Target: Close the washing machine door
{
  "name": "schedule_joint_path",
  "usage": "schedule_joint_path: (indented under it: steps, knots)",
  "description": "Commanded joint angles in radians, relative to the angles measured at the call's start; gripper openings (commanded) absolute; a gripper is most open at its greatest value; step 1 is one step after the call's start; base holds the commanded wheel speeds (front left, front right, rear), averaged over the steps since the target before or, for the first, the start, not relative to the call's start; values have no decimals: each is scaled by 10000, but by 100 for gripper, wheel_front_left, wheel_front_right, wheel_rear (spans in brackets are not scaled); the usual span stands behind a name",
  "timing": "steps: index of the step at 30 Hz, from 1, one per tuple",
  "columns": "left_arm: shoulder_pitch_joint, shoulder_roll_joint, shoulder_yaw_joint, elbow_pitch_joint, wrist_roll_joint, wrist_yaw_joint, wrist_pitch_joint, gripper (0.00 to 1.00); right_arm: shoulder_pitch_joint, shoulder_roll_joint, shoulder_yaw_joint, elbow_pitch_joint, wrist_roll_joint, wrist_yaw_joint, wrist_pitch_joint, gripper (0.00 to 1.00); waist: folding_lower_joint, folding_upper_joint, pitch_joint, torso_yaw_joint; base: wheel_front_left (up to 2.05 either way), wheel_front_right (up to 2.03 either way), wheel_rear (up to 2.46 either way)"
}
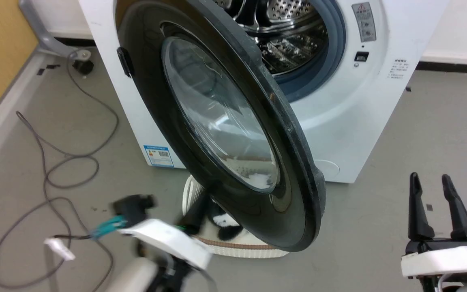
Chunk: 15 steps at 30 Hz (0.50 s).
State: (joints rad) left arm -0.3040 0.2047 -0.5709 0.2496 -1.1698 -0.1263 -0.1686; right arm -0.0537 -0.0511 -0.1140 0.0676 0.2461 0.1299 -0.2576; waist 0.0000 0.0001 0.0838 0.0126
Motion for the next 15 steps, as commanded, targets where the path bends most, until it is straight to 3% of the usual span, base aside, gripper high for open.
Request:
schedule_joint_path:
  steps: [1, 3, 4, 8, 11, 12, 13, 15]
  knots:
    - [-228, 212, 186, 475, 699, -16, -622, 0, 101, 9, -51, -63, -10, 8, -42, 100, 0, -1, -107, 45, 0, 0, 0]
    - [-386, 332, 701, 1020, 1781, 367, -890, 0, 146, 9, -103, -101, -2, 8, -42, 100, 0, -1, -173, 84, 0, 0, 0]
    - [-507, 377, 1223, 1002, 2608, 776, -914, 0, 165, 9, -126, -154, -8, 8, -42, 100, 0, -1, -188, 118, 0, 0, 0]
    - [-139, 273, 2761, 65, 6018, 2082, -926, 0, 255, 9, -136, -305, -39, 8, -42, 100, 0, -1, -266, 179, 0, 0, 0]
    - [462, 148, 3742, -913, 7967, 2944, -928, 0, 326, 9, -131, -375, -45, 8, -42, 100, 0, -1, -330, 197, 0, 0, 0]
    - [718, 146, 3940, -1147, 8505, 3165, -928, 75, 347, 9, -128, -395, -47, 8, -42, 100, 0, -1, -352, 202, 0, 0, 0]
    - [960, 151, 4124, -1376, 8972, 3360, -929, 100, 372, 9, -125, -413, -46, 8, -42, 100, 0, -1, -372, 210, 0, 0, 0]
    - [1490, 188, 4249, -1703, 9762, 3613, -929, 100, 427, 9, -85, -413, -59, 8, -42, 100, 0, -1, -409, 234, 0, 0, 0]
